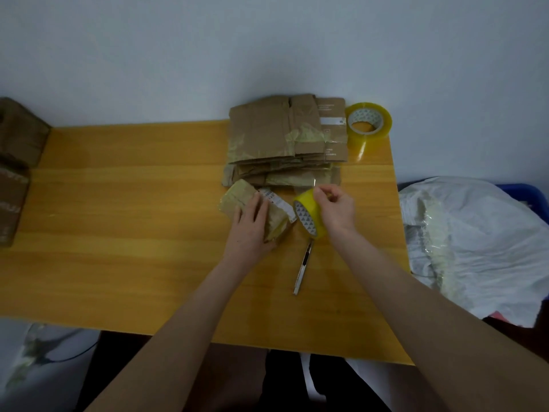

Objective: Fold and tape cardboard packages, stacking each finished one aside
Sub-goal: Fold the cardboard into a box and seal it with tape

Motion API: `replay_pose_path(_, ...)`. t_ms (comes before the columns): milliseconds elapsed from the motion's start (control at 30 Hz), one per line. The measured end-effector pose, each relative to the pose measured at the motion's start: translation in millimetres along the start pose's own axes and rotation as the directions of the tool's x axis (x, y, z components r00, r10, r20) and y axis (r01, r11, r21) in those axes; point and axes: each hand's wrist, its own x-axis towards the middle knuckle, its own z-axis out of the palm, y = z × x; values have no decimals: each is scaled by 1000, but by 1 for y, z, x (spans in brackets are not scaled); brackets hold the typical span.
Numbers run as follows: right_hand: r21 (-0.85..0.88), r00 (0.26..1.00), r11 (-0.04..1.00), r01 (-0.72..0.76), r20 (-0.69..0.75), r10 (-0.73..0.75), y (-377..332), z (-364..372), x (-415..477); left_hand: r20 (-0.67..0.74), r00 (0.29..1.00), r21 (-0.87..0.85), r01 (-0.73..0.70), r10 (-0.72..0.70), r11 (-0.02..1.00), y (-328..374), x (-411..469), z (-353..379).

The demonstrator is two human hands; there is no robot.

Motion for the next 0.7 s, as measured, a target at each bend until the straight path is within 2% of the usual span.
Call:
replay_pose_path(100,6,1000,1000,18,13,-18,-1,11,-2,-84,982,-69,162,-167,984,2,-10,3)
replay_pose_path(200,-2,999,1000,26,37,-26,-2,16,0,-60,943,-202,309,-326,929,12,-9,6)
replay_pose_path(267,-12,998,1000,25,63,-25,-1,18,-1,-26,929,-312,342,-368,886,15,-6,10)
replay_pose_path(333,-34,997,999,17,73,-14,2,16,-3,2,932,-353,339,-362,872,15,-5,14)
replay_pose_path(500,-32,999,999,1,41,0,5,6,-8,48,960,-262,278,-275,924,5,-12,9)
replay_pose_path(700,-76,997,997,22,81,-16,5,7,-19,104,968,-219,245,-227,945,0,-24,2)
